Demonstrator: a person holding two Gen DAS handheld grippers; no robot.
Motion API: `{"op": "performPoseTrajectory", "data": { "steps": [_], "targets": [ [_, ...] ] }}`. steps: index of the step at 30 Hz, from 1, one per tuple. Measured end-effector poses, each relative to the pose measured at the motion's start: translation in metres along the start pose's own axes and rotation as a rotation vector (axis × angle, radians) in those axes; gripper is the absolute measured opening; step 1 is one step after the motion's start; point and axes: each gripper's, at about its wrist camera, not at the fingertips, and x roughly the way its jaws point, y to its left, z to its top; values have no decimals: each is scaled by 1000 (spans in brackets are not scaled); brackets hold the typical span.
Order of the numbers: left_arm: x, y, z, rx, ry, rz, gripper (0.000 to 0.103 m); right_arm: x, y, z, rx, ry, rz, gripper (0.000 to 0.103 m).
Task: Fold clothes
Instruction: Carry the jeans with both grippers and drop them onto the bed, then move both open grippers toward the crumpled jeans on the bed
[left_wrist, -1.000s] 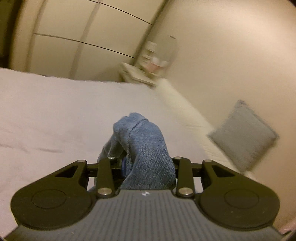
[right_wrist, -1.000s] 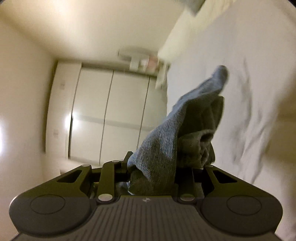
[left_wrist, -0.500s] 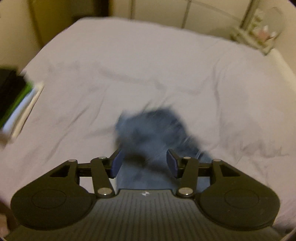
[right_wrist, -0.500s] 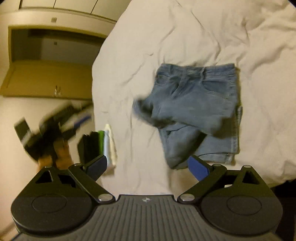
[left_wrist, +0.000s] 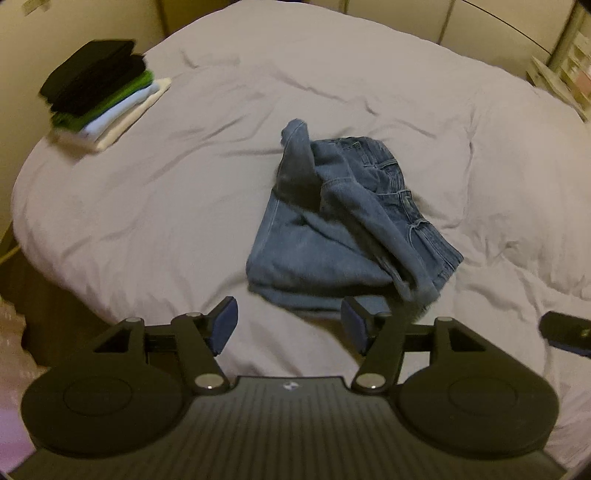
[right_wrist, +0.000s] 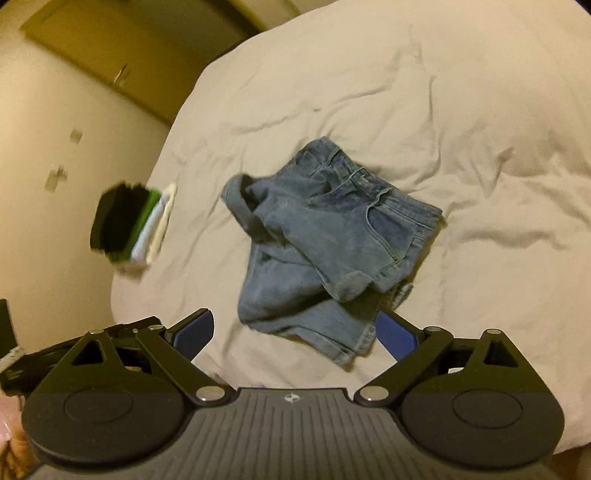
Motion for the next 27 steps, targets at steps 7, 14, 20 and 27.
{"op": "performPoseTrajectory", "data": {
  "steps": [7, 14, 20, 27],
  "targets": [
    [-31, -10, -26, -42, -59, 27, 57, -11, 4, -17, -130, 28, 29, 96],
    [-49, -12, -35, -70, -101, 50, 60, -17, 10, -22, -192, 38, 64, 96],
    [-55, -14, -43, -81, -118, 50, 61, -21, 11, -22, -232, 26, 62, 97],
    [-48, -16, -52, -85, -97, 45, 61, -22, -2, -21, -223, 15, 32, 97]
  ]
}}
